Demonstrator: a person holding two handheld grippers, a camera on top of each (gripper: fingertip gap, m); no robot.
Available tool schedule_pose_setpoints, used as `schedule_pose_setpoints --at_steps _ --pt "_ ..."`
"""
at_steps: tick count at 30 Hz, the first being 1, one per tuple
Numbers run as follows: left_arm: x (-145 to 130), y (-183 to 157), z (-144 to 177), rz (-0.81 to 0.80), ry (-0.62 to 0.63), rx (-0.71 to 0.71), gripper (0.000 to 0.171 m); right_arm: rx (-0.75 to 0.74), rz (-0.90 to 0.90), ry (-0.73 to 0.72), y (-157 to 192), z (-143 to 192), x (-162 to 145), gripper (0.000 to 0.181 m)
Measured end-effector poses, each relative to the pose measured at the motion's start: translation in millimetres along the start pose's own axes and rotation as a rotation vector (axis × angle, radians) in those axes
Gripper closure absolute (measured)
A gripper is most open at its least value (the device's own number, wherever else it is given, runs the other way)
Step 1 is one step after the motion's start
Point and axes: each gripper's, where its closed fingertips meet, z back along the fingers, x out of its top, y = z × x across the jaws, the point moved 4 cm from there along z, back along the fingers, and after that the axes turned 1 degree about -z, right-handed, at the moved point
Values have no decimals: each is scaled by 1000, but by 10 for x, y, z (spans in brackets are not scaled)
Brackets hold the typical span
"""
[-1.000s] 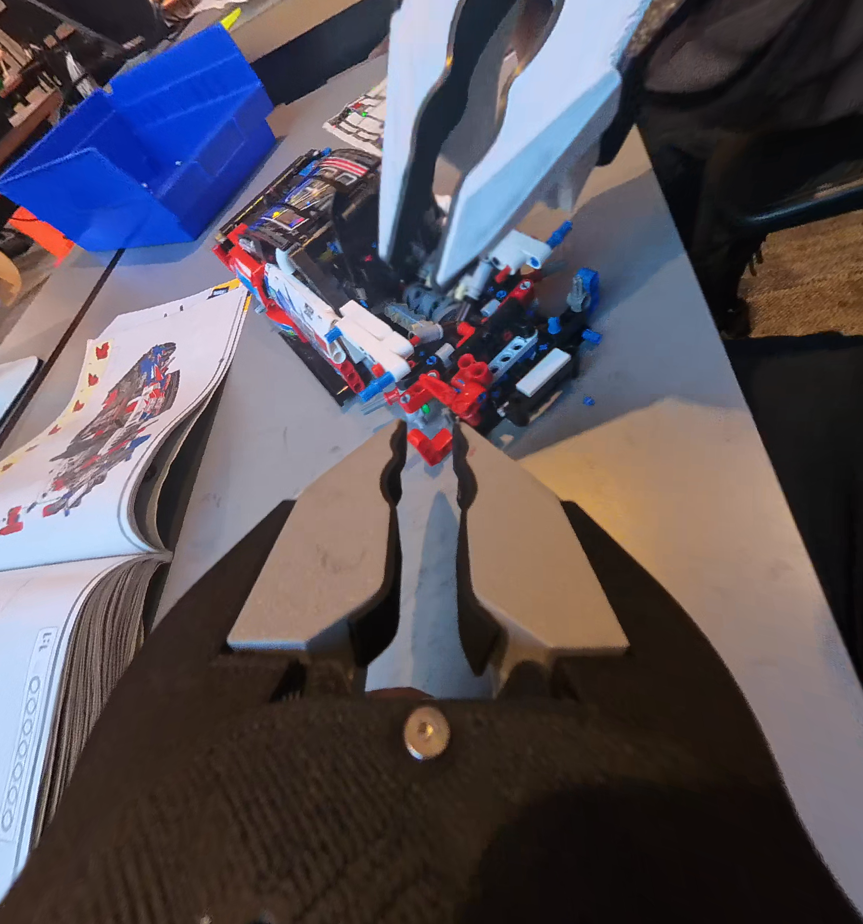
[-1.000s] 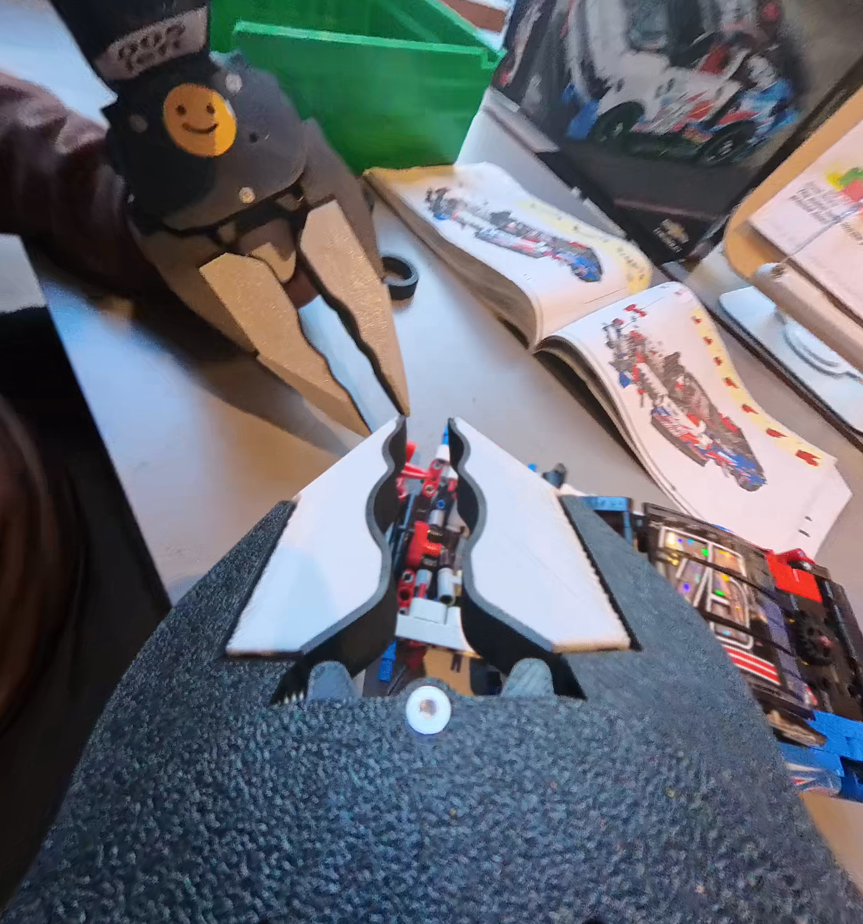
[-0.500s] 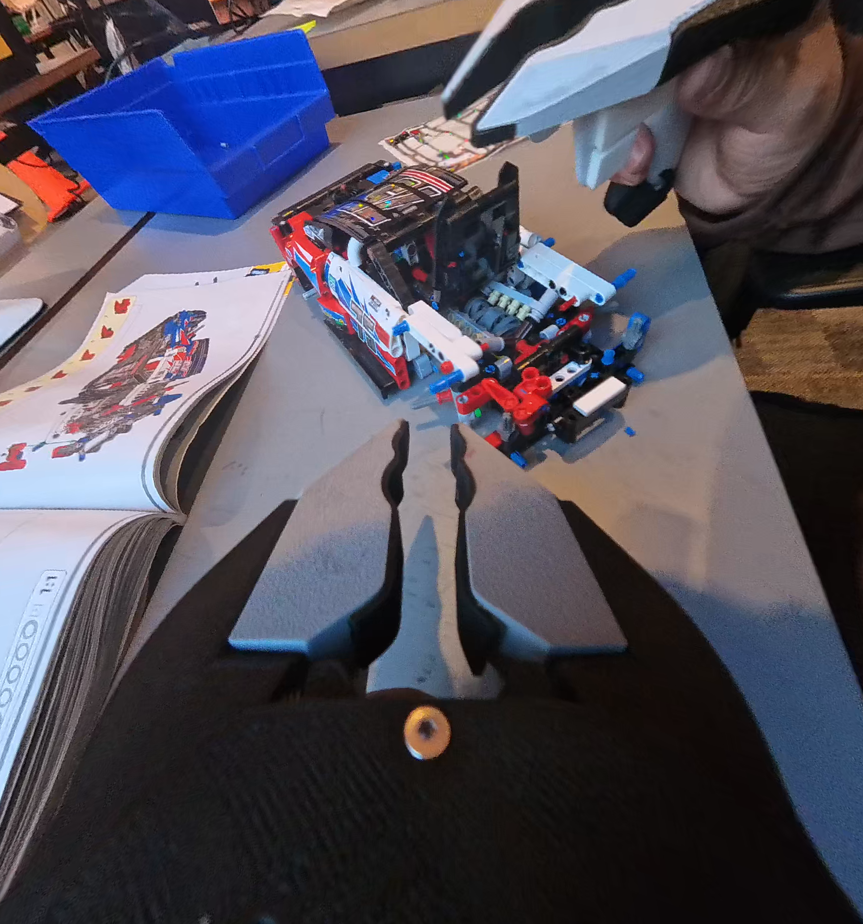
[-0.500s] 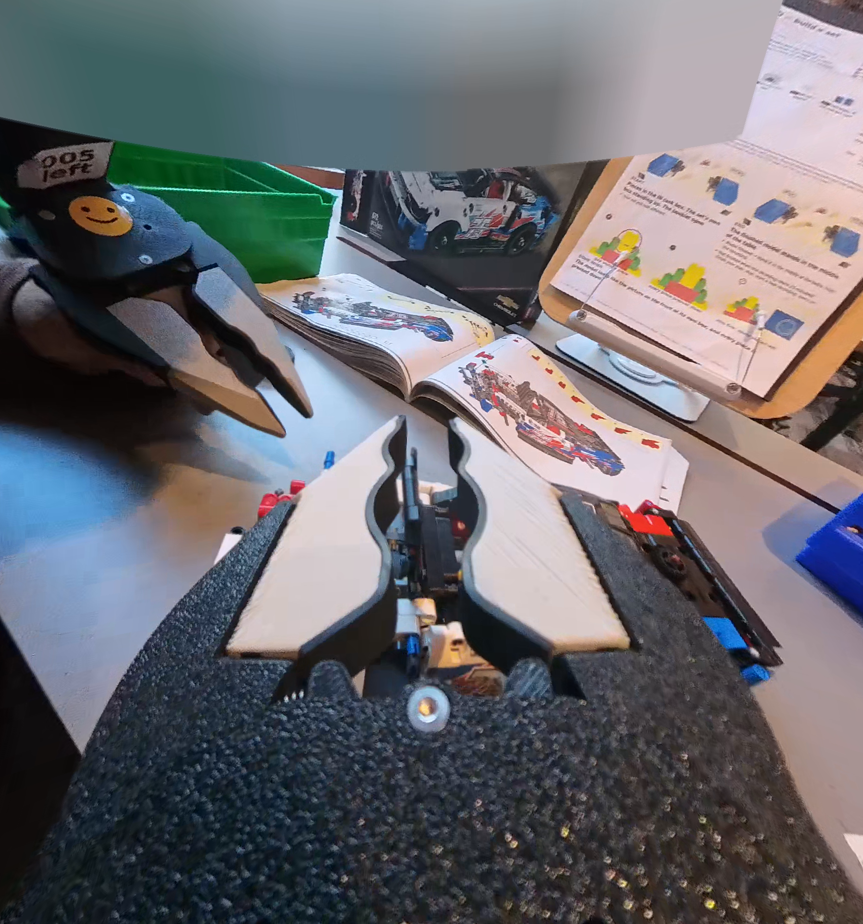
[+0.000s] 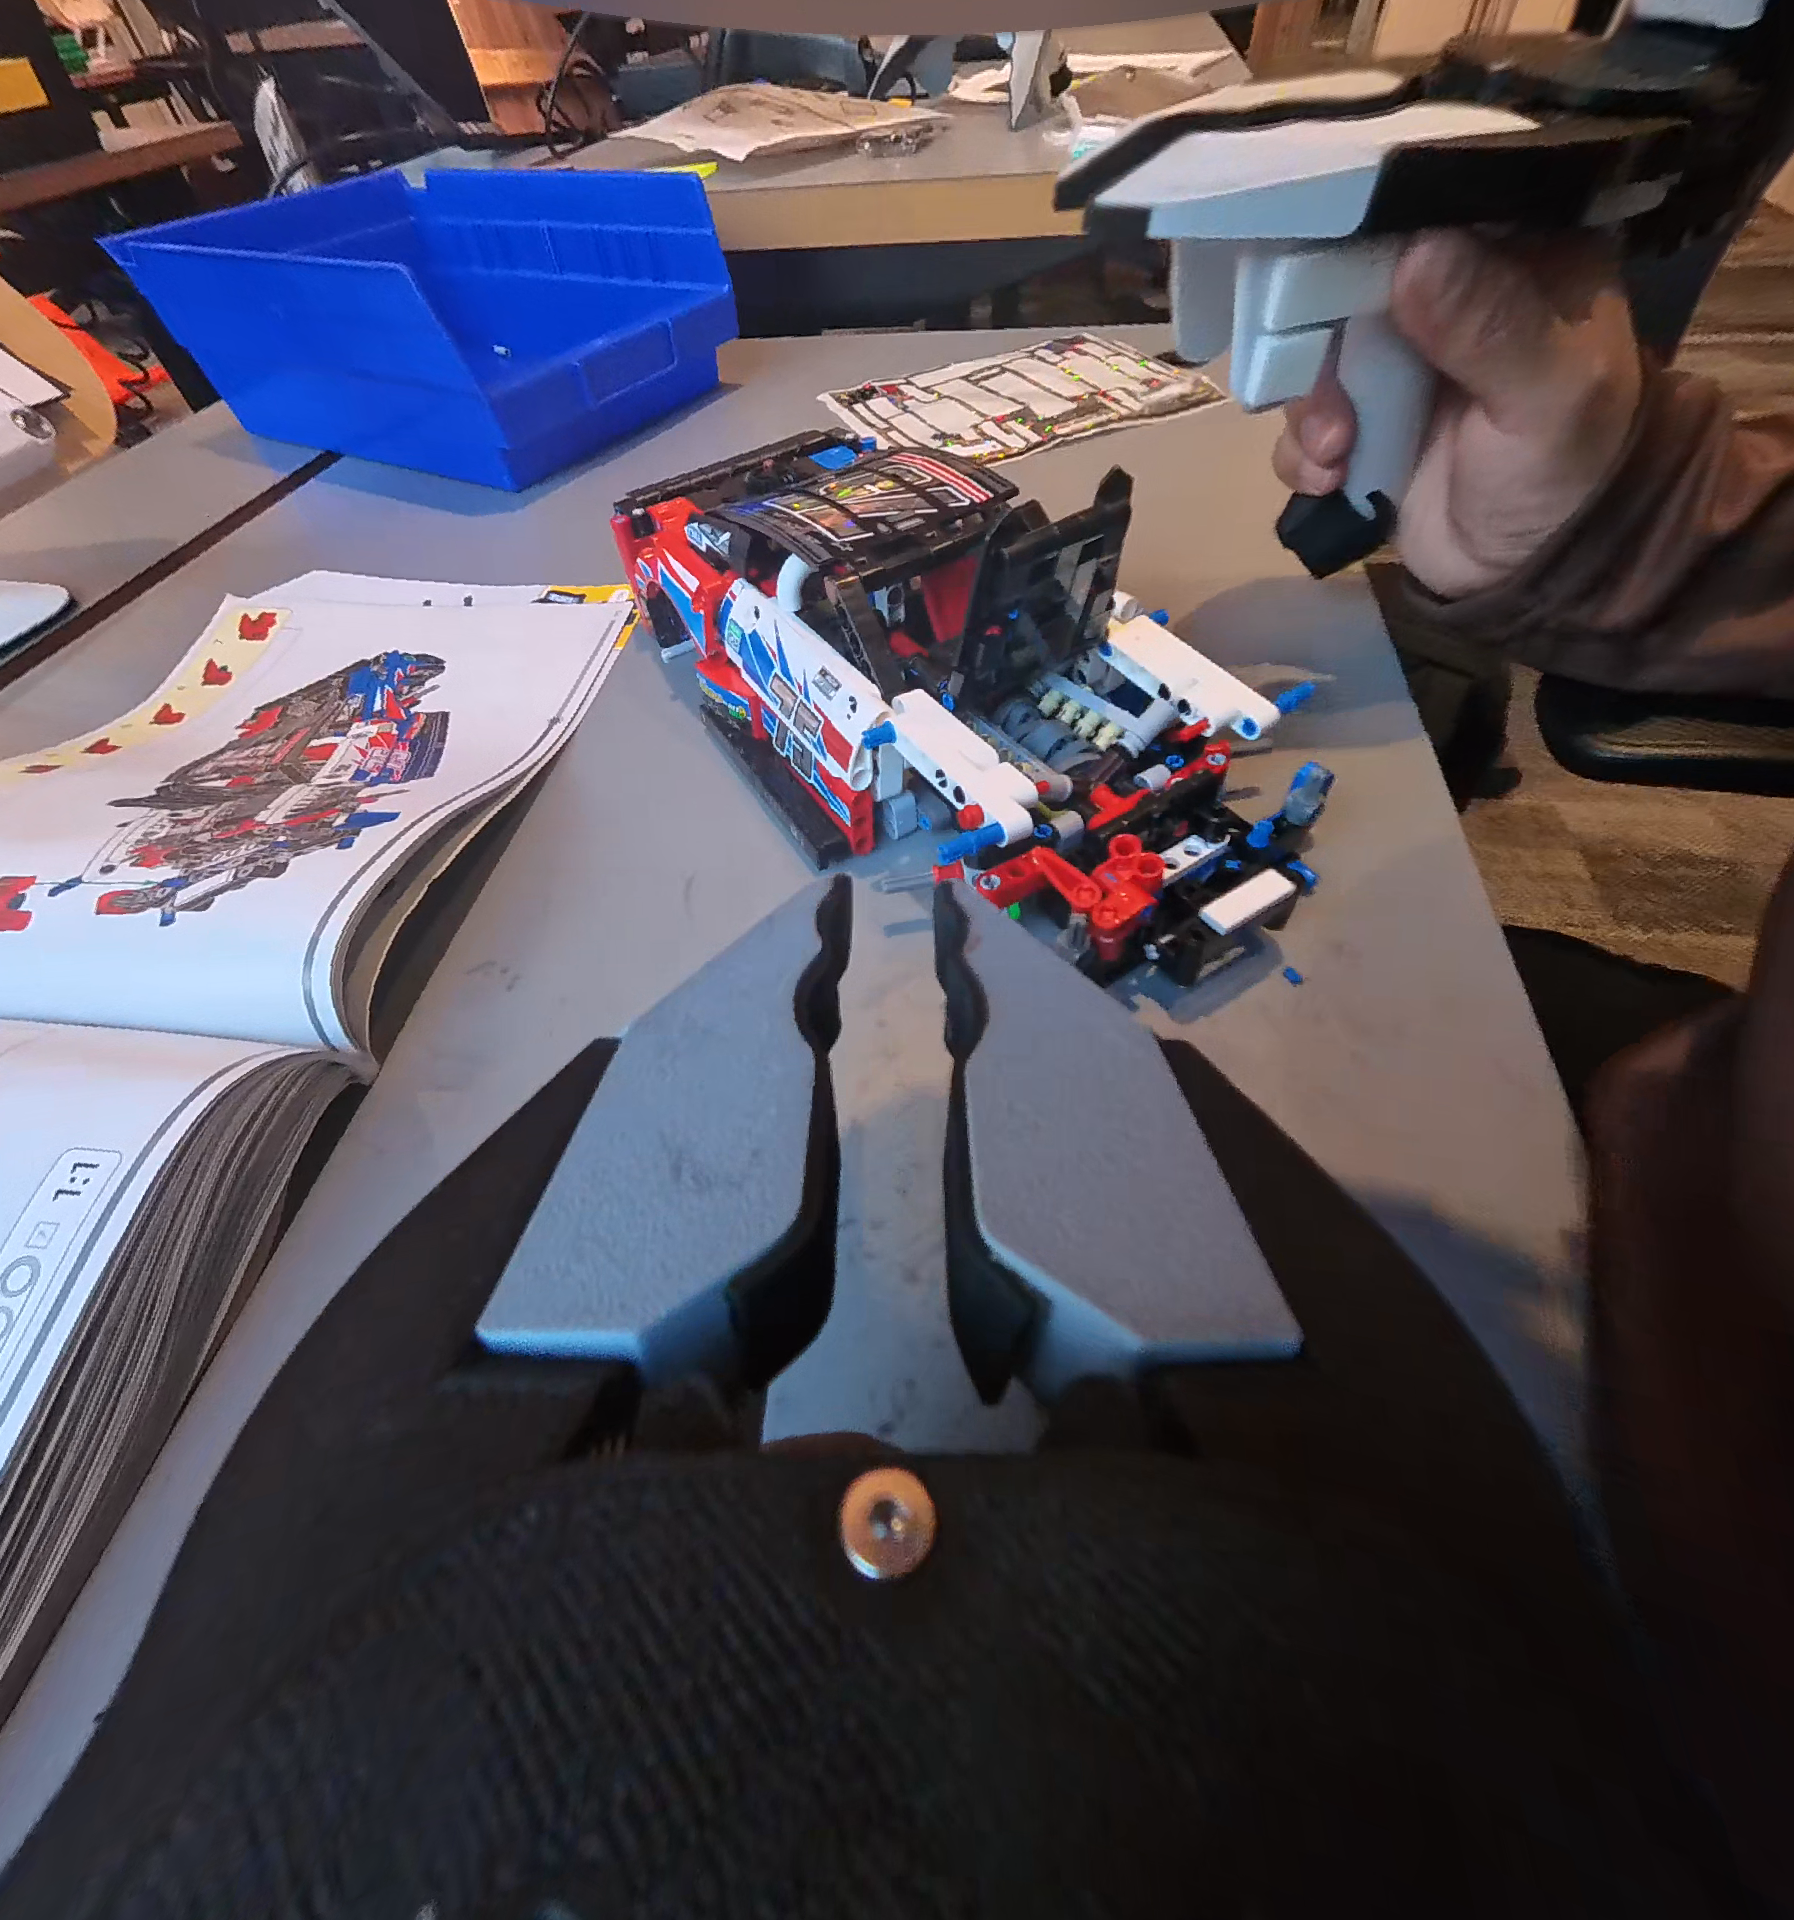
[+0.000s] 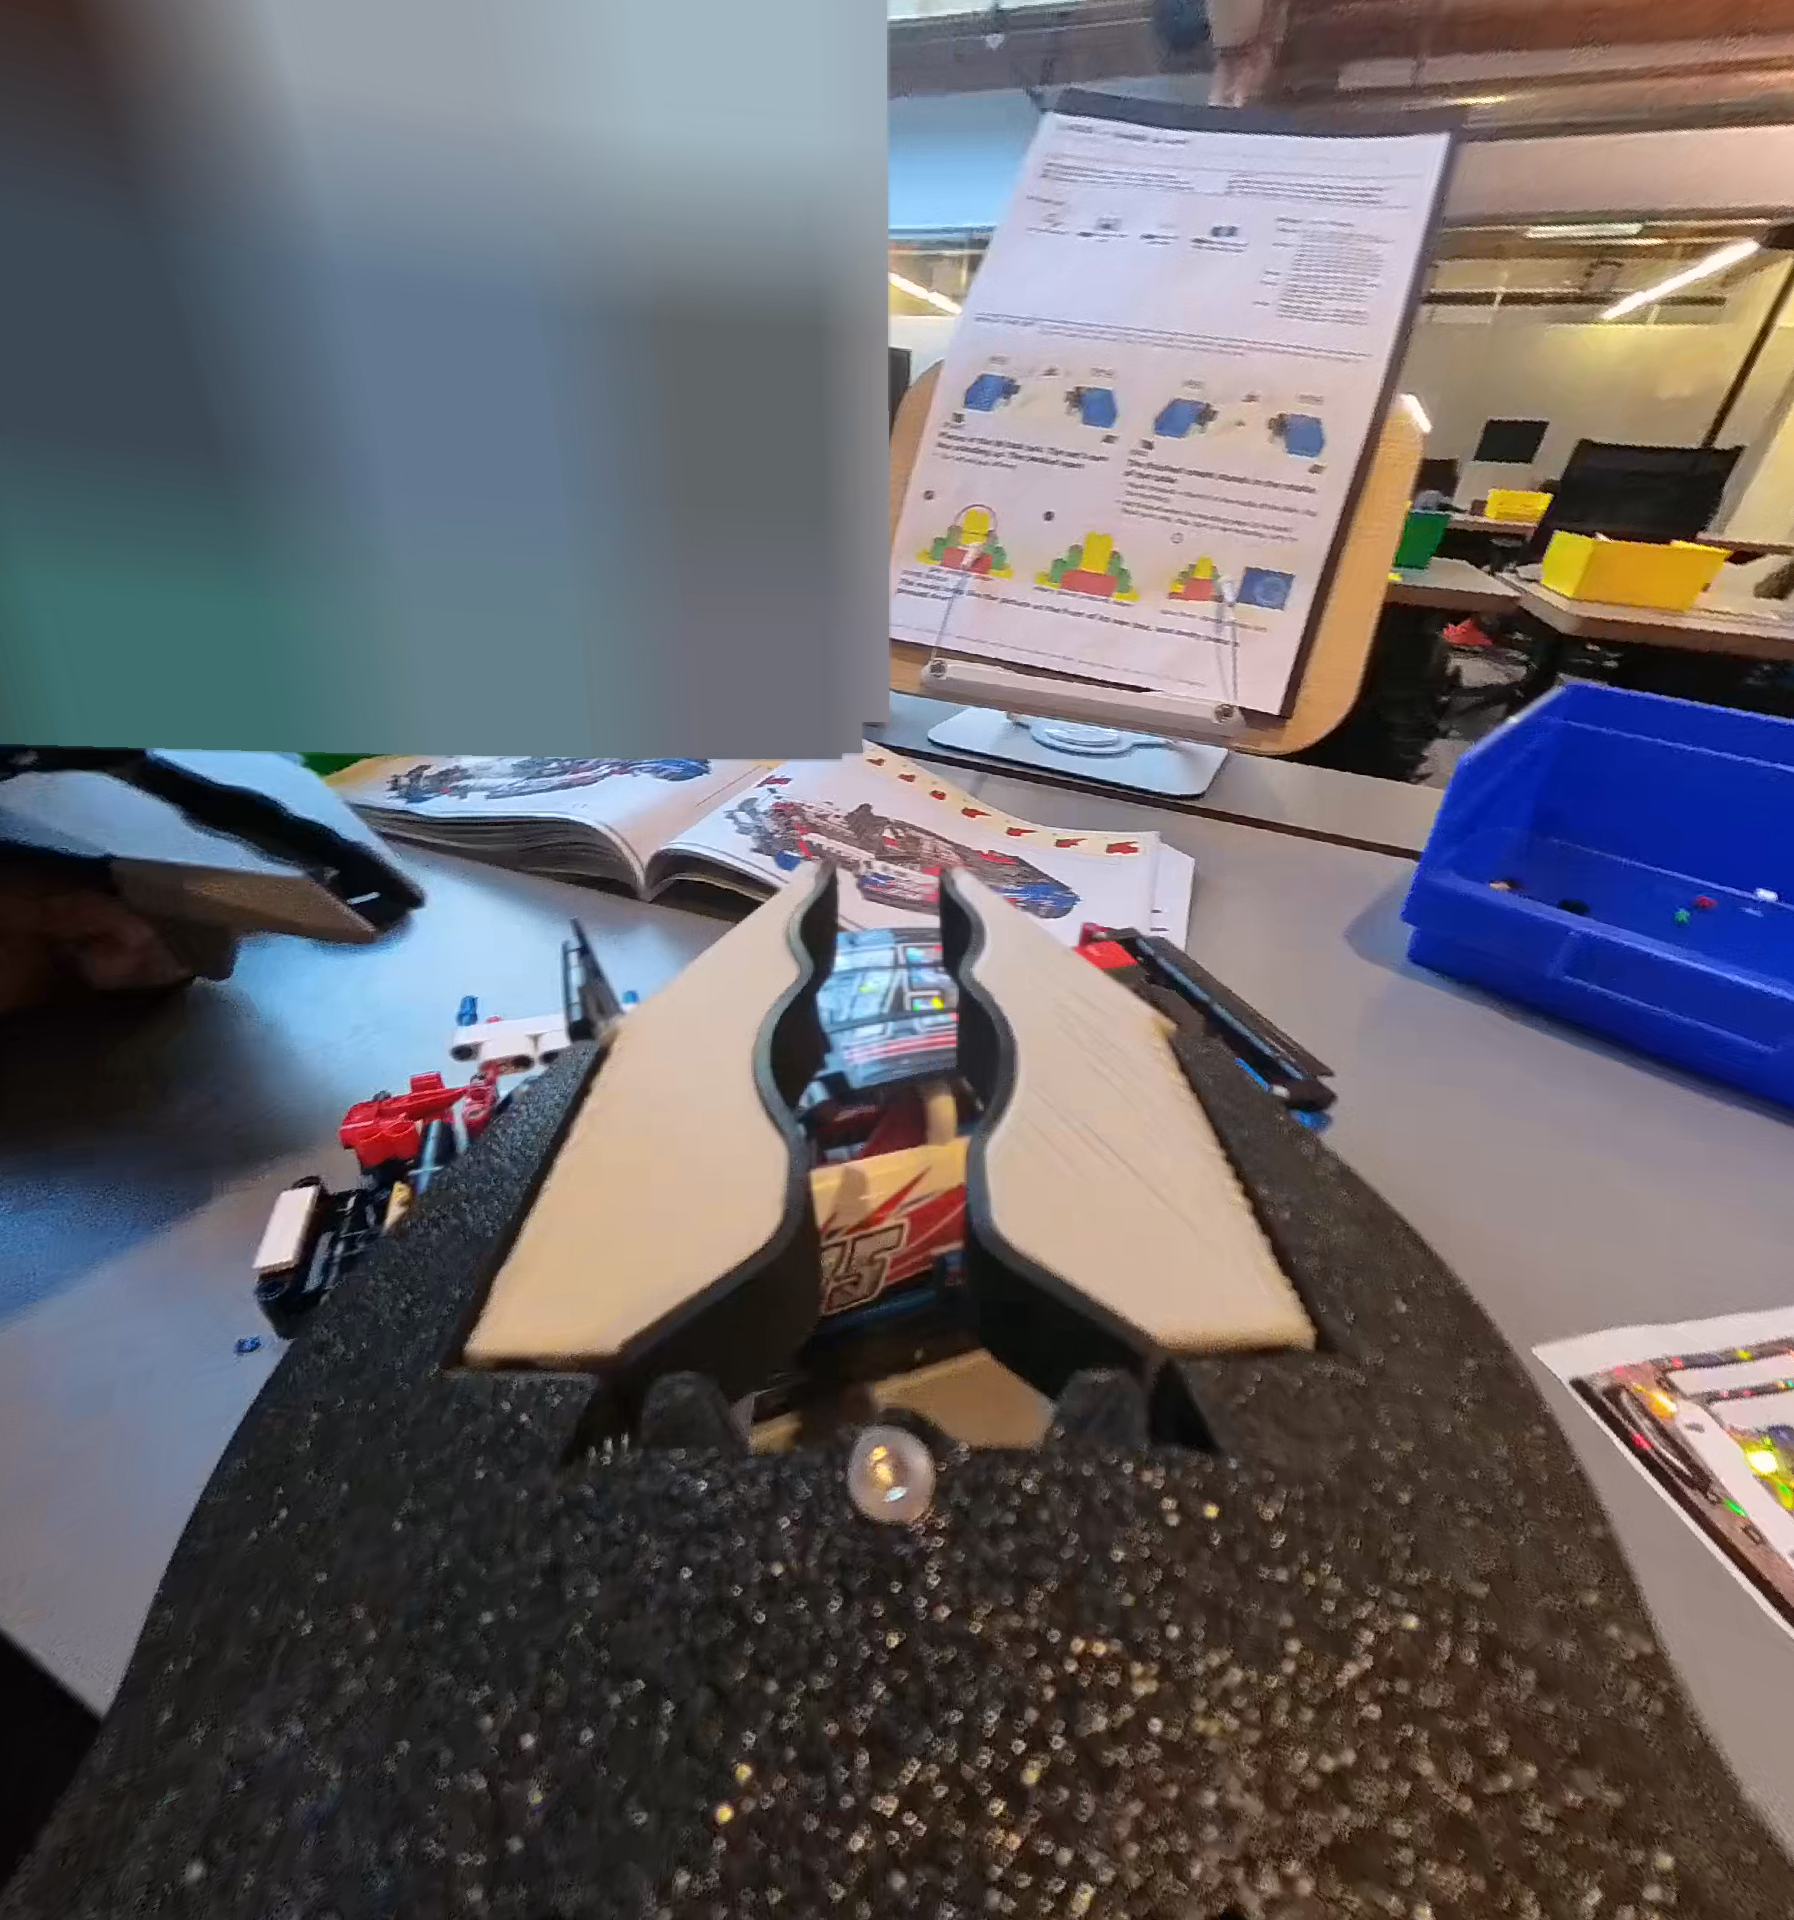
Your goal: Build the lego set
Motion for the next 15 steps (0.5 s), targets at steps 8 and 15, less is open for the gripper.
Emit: schedule_pose_setpoints --at_steps 8,15 --pt "56 17 48 16 -63 1 159 -52 -34 30 -147 -11 -81 157" --pt "65 18 83 19 -81 9 161 -34 -7 42 -102 -25 -81 156"
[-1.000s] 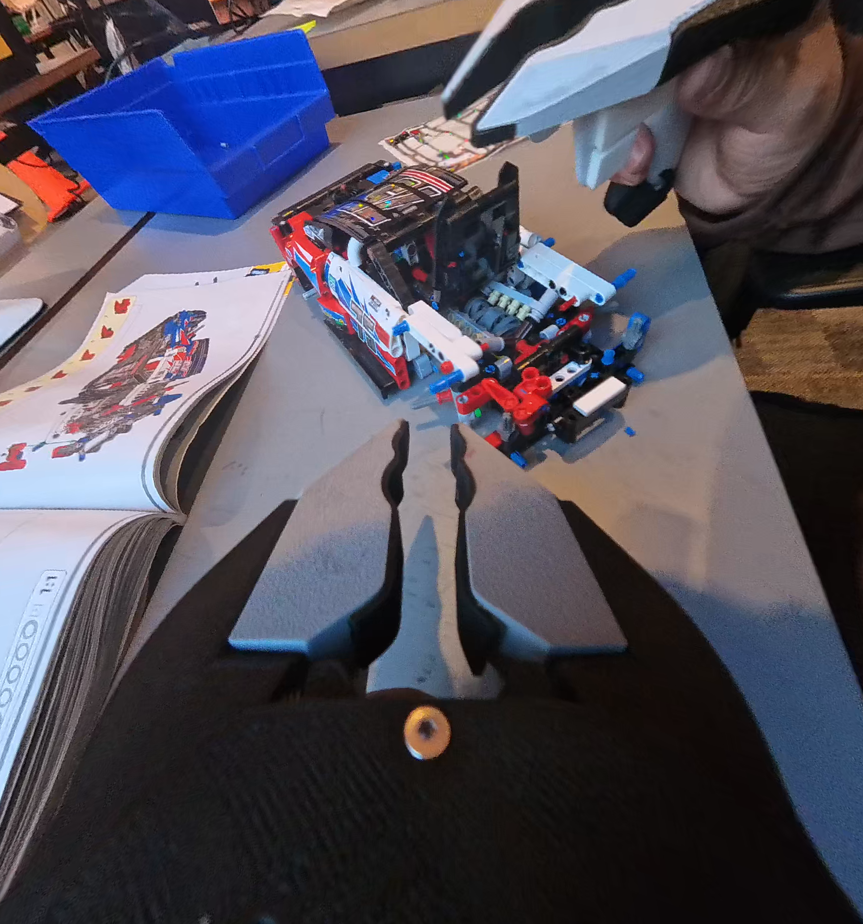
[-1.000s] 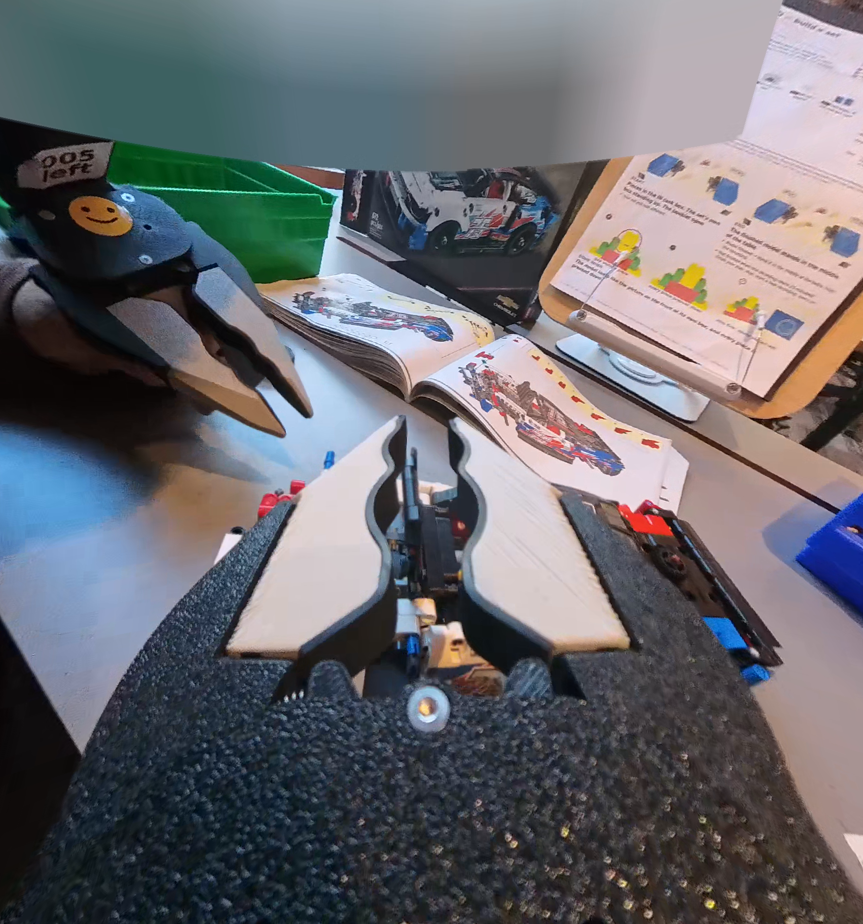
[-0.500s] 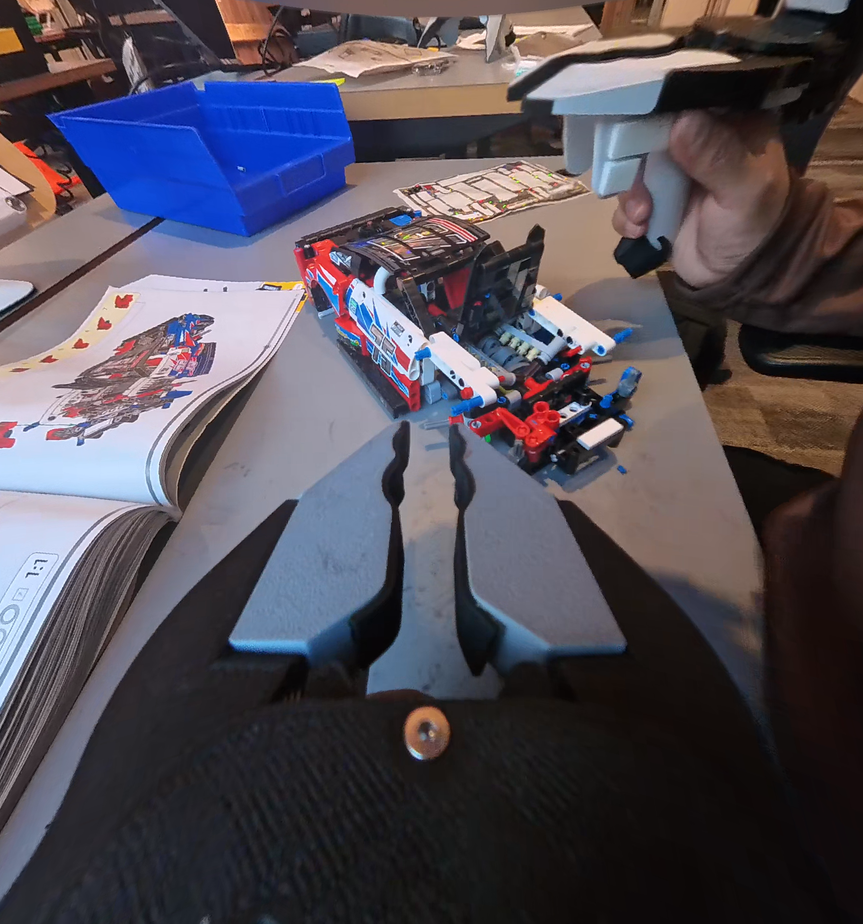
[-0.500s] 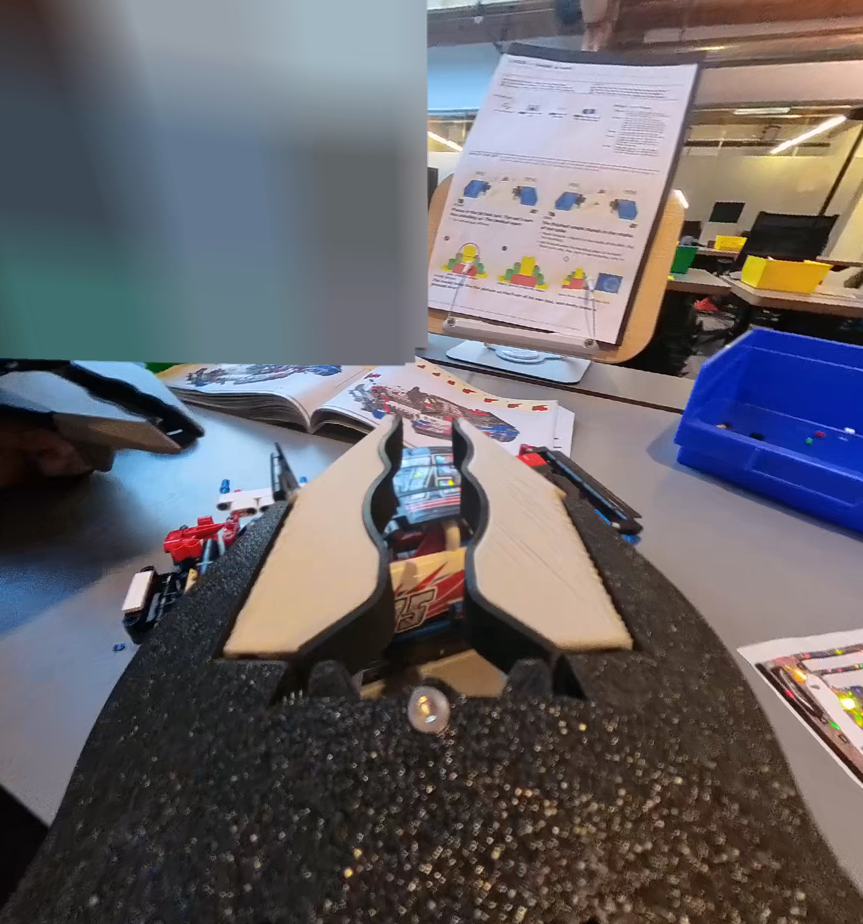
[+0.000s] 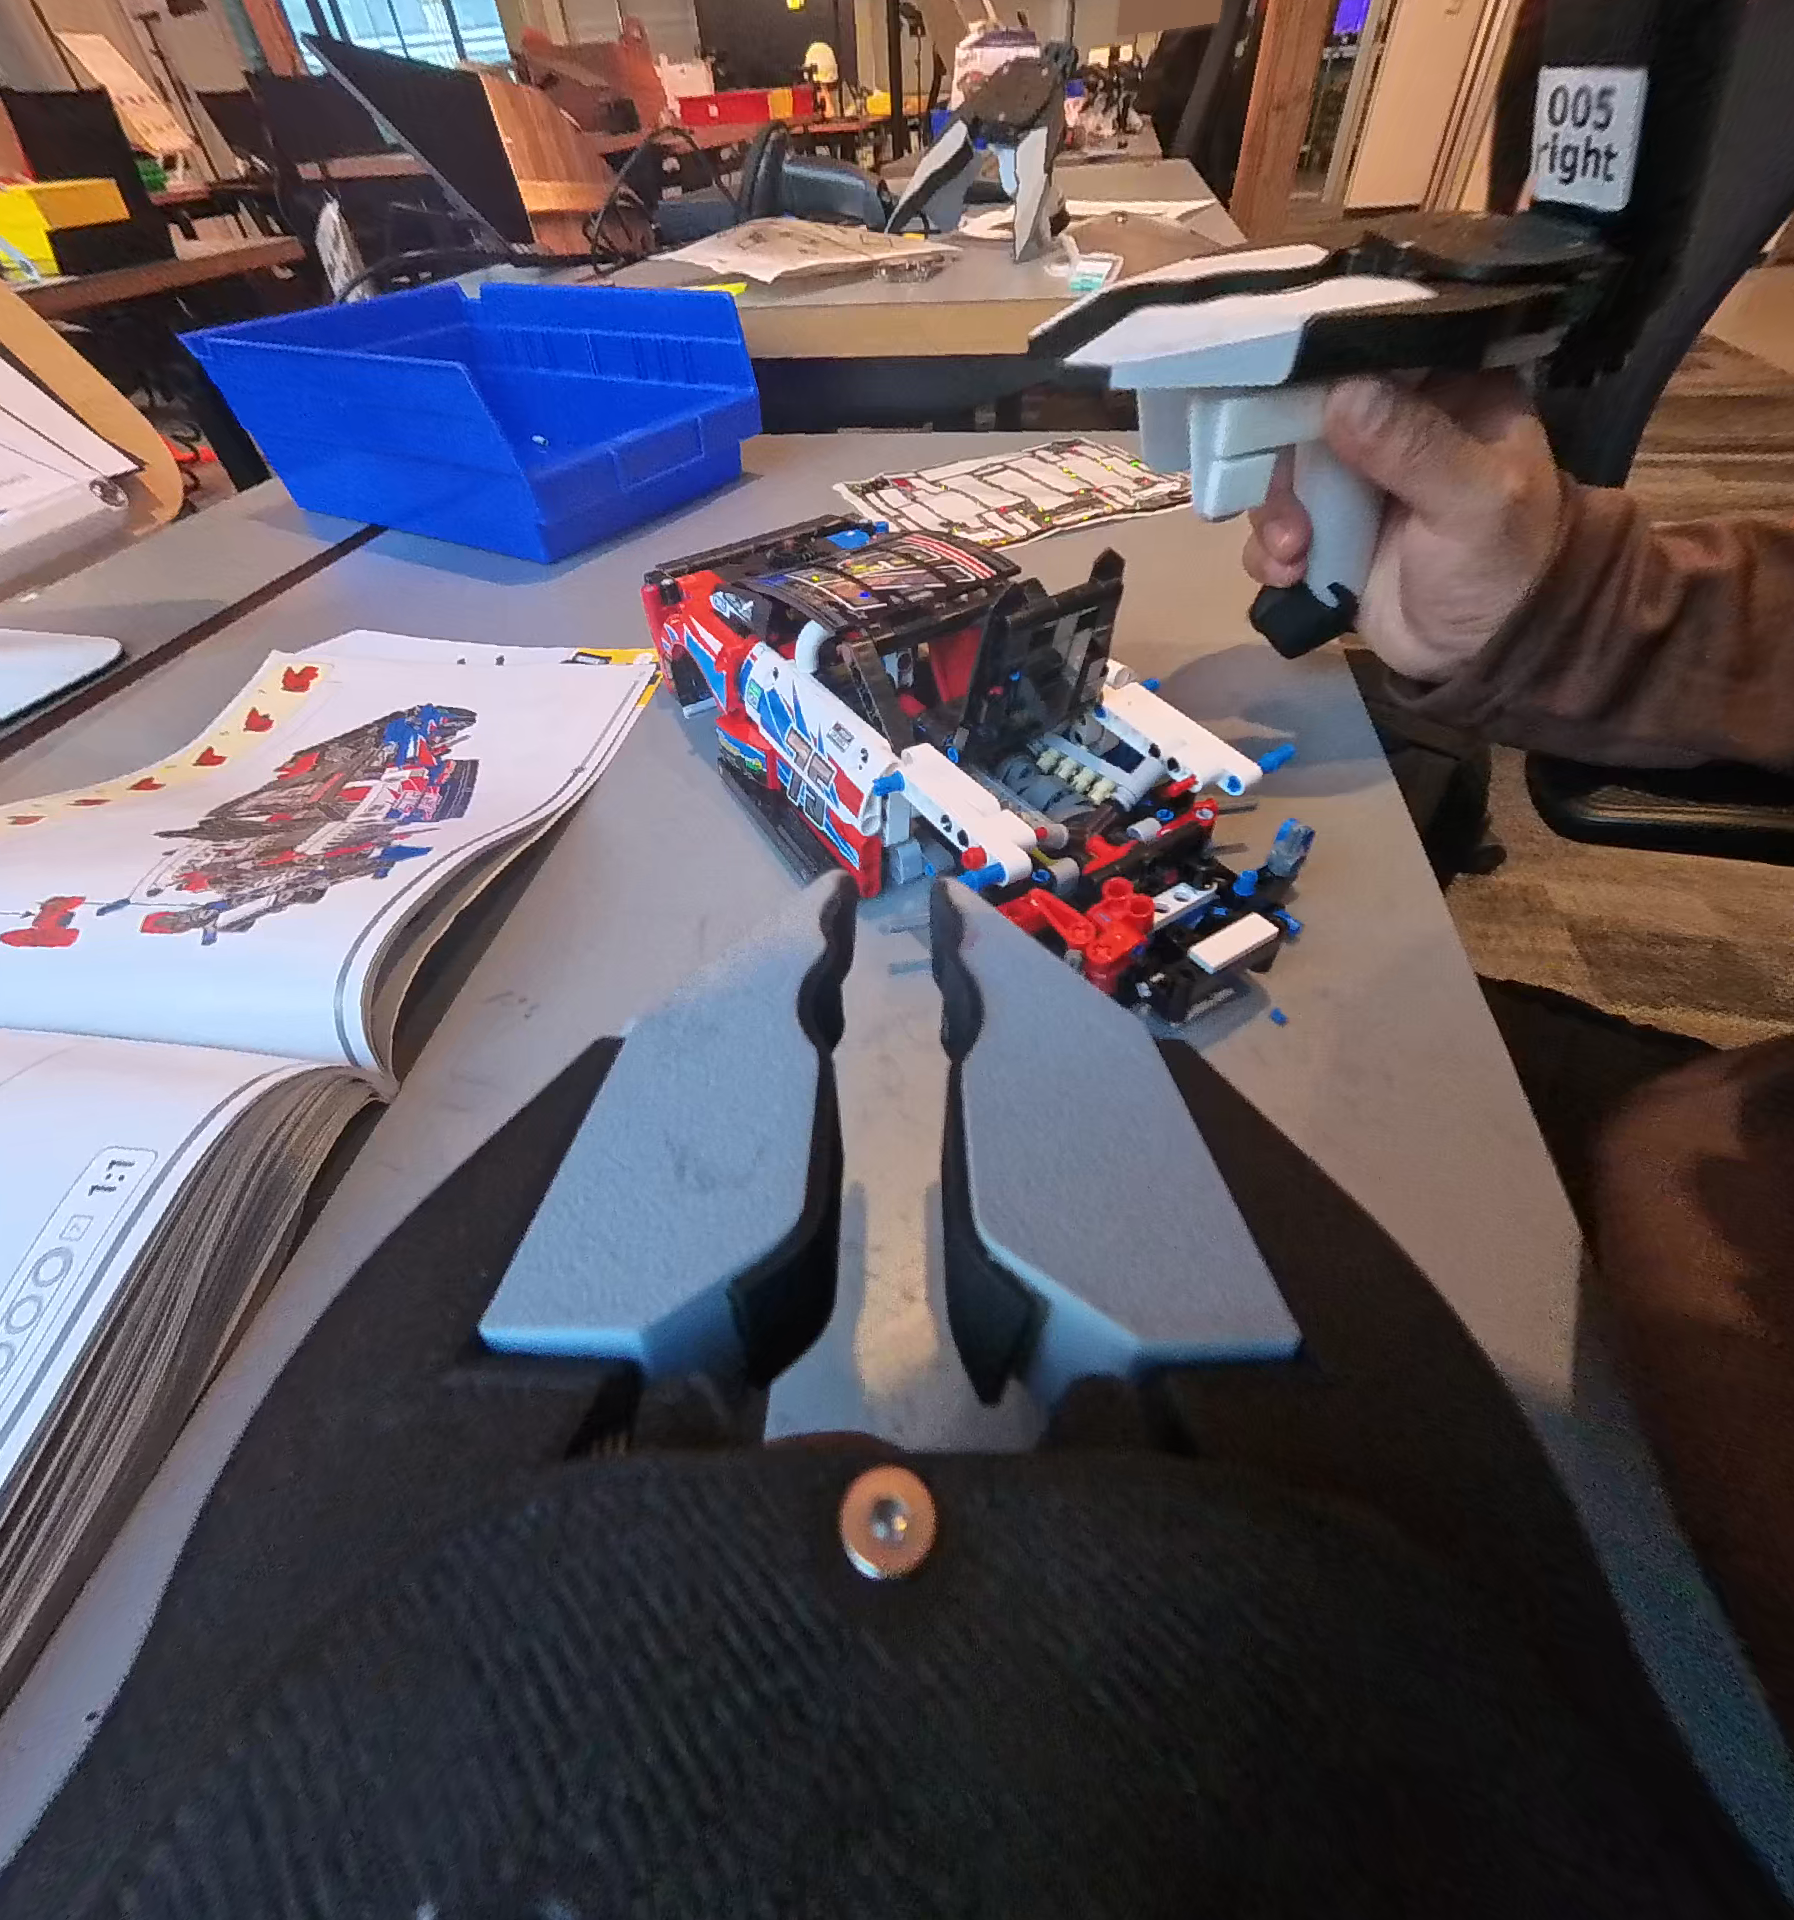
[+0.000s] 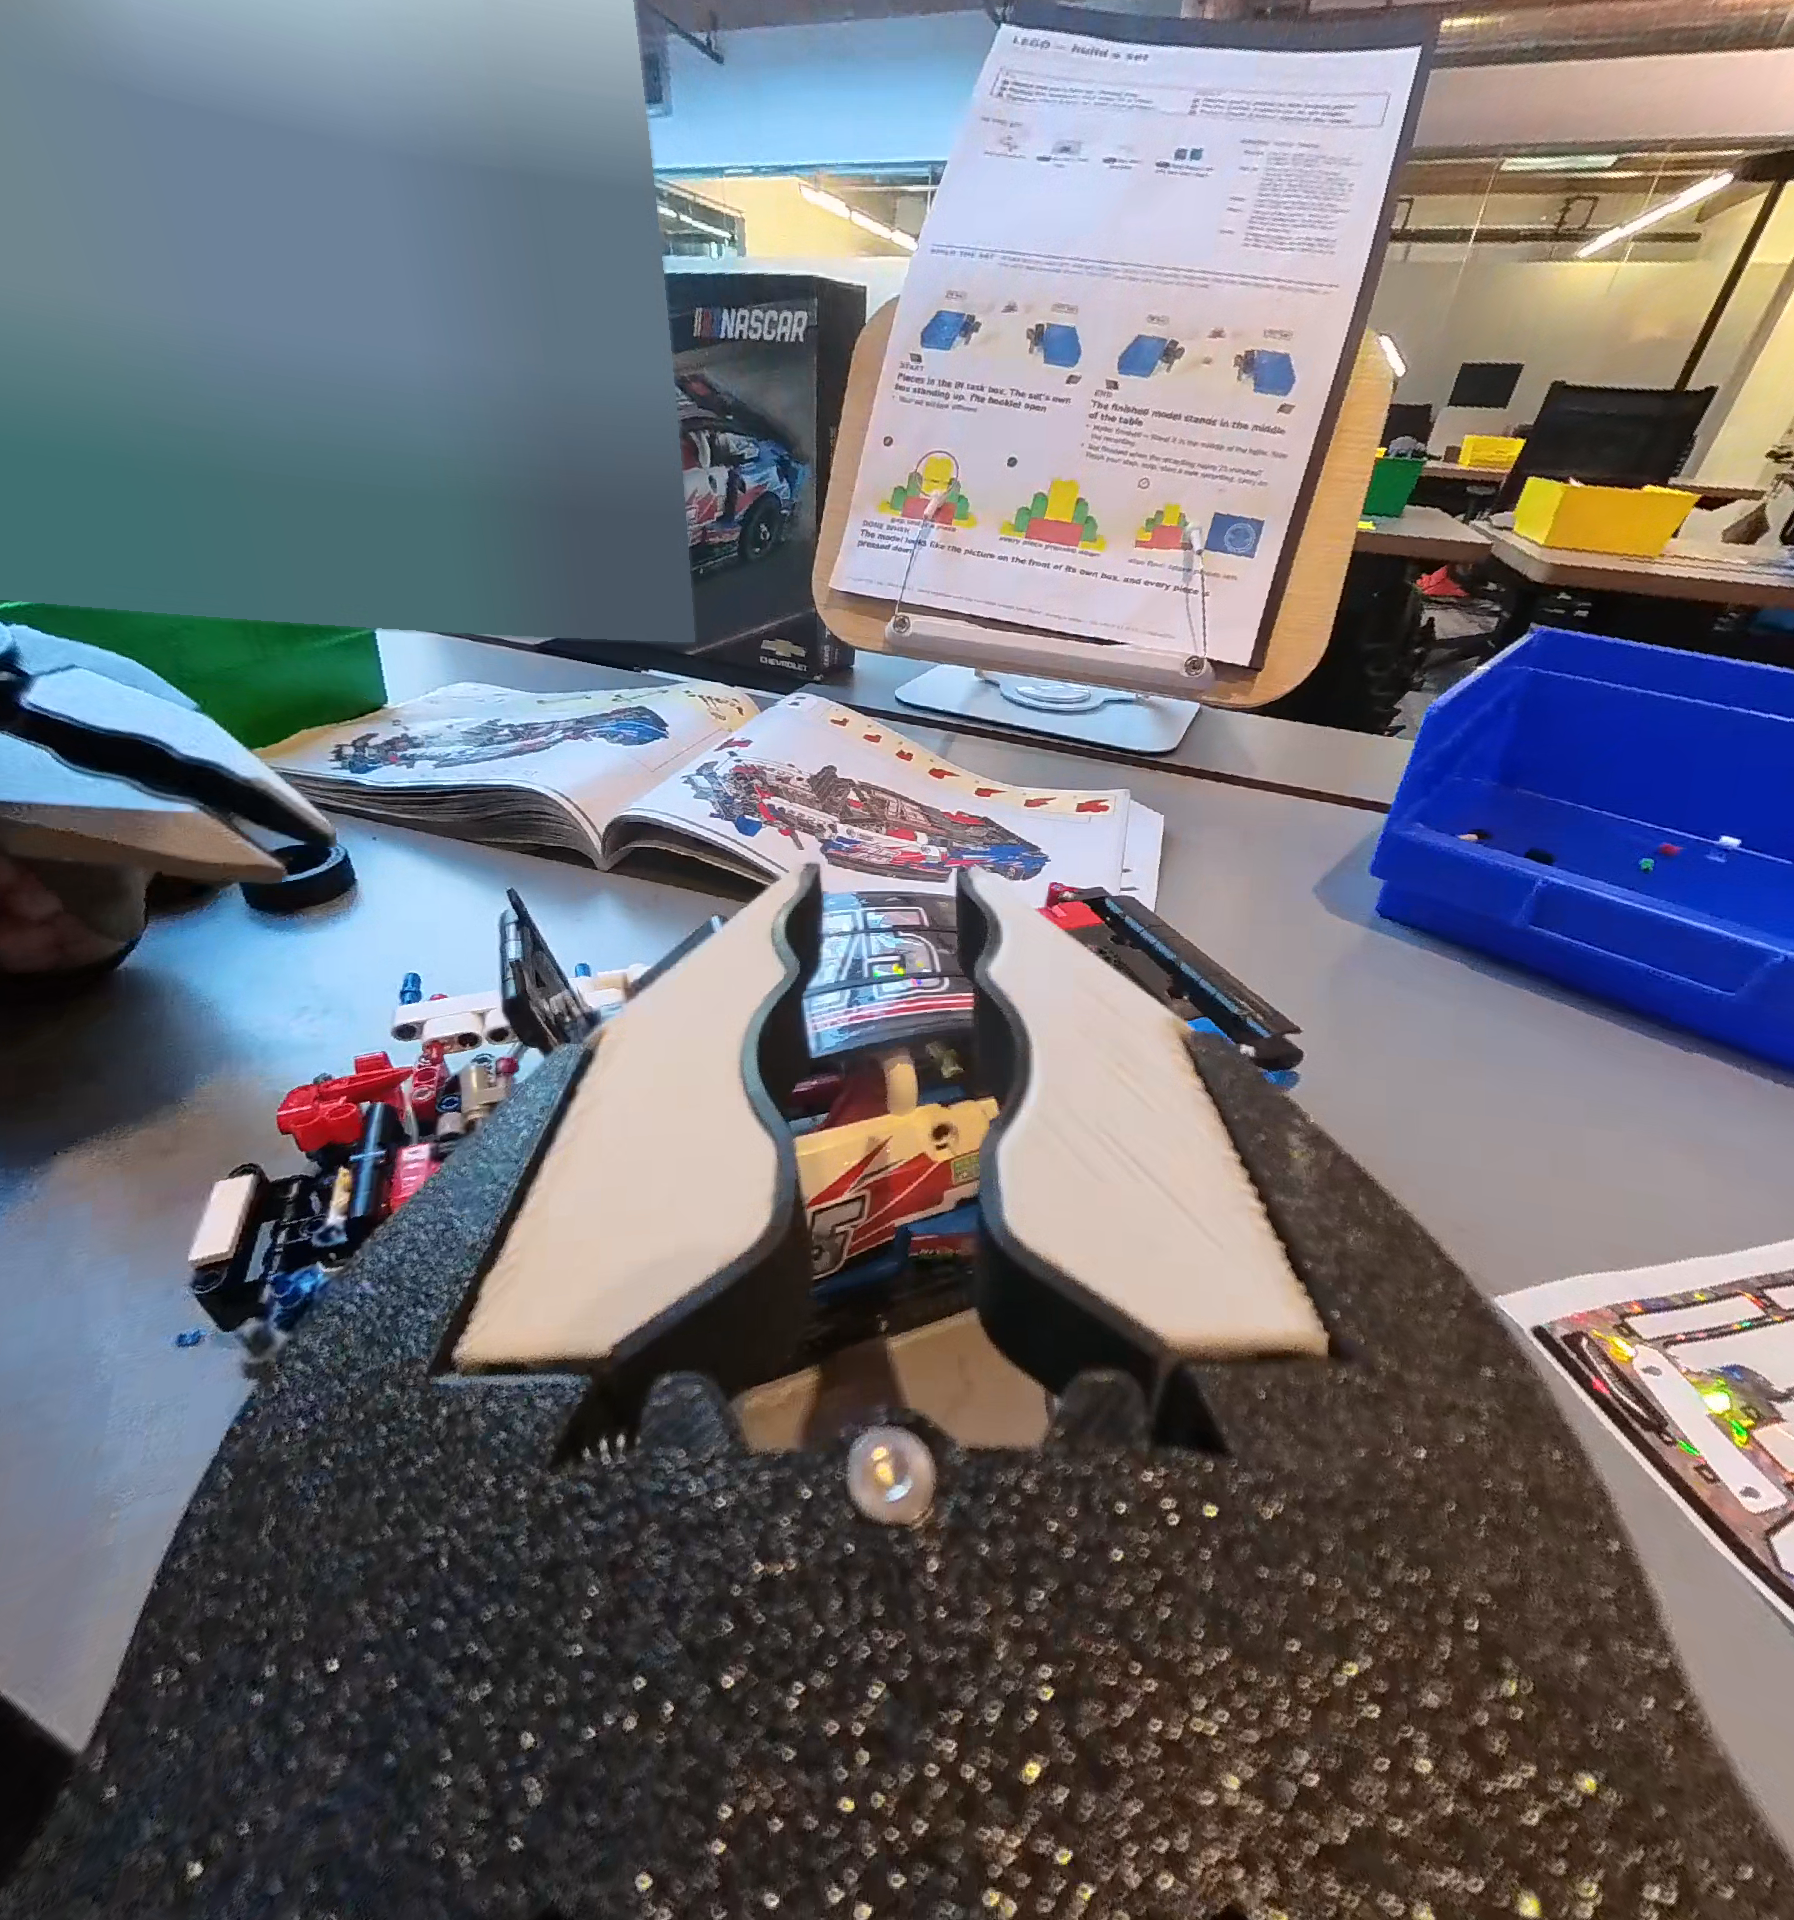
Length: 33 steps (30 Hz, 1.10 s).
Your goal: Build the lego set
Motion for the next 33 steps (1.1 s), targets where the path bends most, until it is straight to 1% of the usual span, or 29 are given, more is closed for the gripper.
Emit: schedule_pose_setpoints --at_steps 11,16,23,29,33 --pt "-8 -18 23 50 5 -32 162 47 41 7 145 -11 30 157" --pt "-14 -35 17 41 13 -38 162 66 30 14 159 -57 5 158" --pt "-31 -15 -1 85 30 -69 162 79 -5 29 128 -107 -52 157" --pt "-19 45 16 163 9 -98 161 62 -26 37 63 -119 -91 158" --pt "-14 60 23 182 3 -106 160 59 -34 46 52 -132 -117 158"
